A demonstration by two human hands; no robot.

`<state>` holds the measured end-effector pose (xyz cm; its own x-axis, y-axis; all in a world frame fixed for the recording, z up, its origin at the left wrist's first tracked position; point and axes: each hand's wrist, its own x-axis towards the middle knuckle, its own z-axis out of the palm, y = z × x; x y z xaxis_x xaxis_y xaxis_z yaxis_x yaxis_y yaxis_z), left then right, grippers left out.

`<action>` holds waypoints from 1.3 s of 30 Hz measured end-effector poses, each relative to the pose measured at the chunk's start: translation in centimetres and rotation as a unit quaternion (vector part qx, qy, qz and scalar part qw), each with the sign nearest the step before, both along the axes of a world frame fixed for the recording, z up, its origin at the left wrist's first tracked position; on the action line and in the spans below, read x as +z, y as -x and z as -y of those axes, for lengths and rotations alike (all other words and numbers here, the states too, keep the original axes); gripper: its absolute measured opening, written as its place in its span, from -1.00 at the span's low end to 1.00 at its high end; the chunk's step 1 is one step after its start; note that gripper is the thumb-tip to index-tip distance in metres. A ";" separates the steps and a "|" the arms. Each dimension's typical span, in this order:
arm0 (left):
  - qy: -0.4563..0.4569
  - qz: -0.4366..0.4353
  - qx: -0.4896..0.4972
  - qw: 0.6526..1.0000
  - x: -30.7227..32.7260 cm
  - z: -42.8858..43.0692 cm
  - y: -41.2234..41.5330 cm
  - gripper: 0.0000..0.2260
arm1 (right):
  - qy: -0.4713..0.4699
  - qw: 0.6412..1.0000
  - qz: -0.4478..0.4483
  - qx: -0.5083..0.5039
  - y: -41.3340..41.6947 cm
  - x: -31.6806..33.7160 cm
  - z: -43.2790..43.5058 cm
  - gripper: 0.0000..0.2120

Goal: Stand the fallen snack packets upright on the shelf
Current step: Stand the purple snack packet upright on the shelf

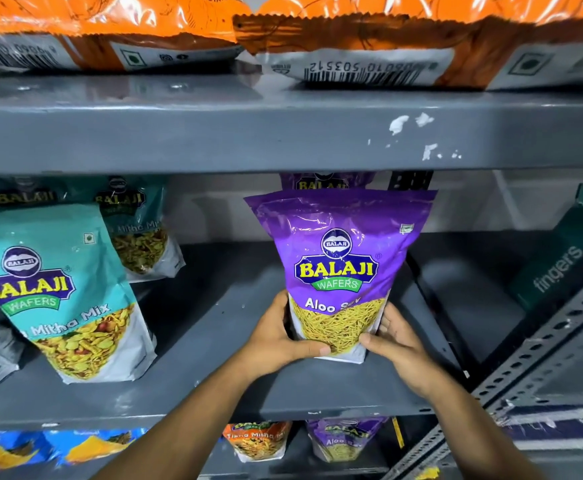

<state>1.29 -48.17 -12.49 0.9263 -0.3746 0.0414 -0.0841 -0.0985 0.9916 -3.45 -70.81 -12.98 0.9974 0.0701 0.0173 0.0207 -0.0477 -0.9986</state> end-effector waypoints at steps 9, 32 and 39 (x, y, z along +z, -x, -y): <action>0.002 -0.018 0.022 1.000 -0.8 0.6 1.0 -0.28 | 0.045 0.999 -0.006 0.013 0.4 -0.1 0.1 -0.46; -0.035 -0.008 0.035 0.999 -1.5 0.4 2.6 -0.30 | -0.153 0.938 0.236 -0.204 -0.6 13.3 -2.4 -0.91; -0.049 -0.003 0.024 0.999 -1.1 0.7 2.9 -0.33 | -0.171 0.897 0.290 -0.287 -0.8 13.0 -3.3 -0.81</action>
